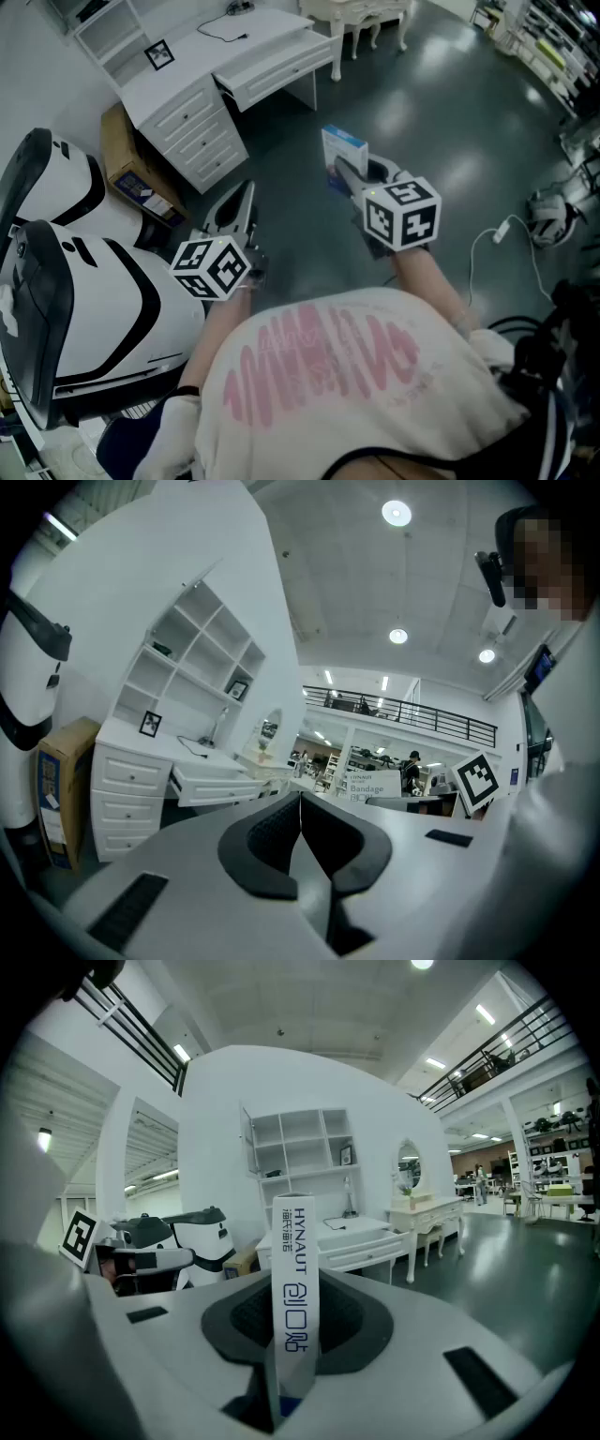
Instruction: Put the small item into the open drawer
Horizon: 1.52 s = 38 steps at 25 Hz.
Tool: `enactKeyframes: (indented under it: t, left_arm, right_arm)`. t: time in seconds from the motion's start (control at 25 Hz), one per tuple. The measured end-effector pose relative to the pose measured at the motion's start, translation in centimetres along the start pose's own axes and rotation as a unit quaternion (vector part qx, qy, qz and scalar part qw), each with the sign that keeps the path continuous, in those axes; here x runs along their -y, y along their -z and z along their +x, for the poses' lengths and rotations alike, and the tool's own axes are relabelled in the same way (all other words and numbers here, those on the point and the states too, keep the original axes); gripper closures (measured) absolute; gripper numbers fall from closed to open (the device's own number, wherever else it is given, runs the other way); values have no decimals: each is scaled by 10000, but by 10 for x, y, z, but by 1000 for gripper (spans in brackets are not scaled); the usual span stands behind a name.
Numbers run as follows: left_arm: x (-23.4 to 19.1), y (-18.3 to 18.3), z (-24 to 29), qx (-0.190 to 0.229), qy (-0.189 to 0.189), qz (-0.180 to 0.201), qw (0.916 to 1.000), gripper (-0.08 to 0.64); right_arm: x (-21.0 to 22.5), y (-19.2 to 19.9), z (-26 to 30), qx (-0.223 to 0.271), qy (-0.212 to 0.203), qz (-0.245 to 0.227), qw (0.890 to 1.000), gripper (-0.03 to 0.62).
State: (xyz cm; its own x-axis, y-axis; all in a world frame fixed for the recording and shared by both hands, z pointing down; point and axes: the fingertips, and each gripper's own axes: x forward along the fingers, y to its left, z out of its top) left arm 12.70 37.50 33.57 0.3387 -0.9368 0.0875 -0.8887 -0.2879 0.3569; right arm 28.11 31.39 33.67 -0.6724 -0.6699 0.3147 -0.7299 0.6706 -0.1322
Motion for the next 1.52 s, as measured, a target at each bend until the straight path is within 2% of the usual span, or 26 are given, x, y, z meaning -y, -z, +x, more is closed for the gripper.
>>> enactKeyframes:
  t: [0.4,0.64,0.8,1.08,1.28,1.52]
  left_arm:
    - [-19,3,7,13,-161,-139,9998,529]
    - [-51,8,21,36,-229,-462,9987,529]
    - [-79,6,47,-64,-117,-562,9983,531]
    - [-144,-29,113,21,-113,-686,9976,532]
    - [-178,-66,165,-31,208,-489,9986,531]
    - [-232,-109,209,34,405,-315,9987,532]
  right_arm:
    - [4,6,23,-108,-143,163,9997,505]
    - [12,14,58,-300,-161,278,9990,505]
    - [22,9,95,-388,-99,279,9988,505]
    - [50,-23,168,-435,86,274,9986,505]
    - [69,-58,222,-346,218,363,9985,505]
    - [81,-102,291,-113,298,386,9987,505]
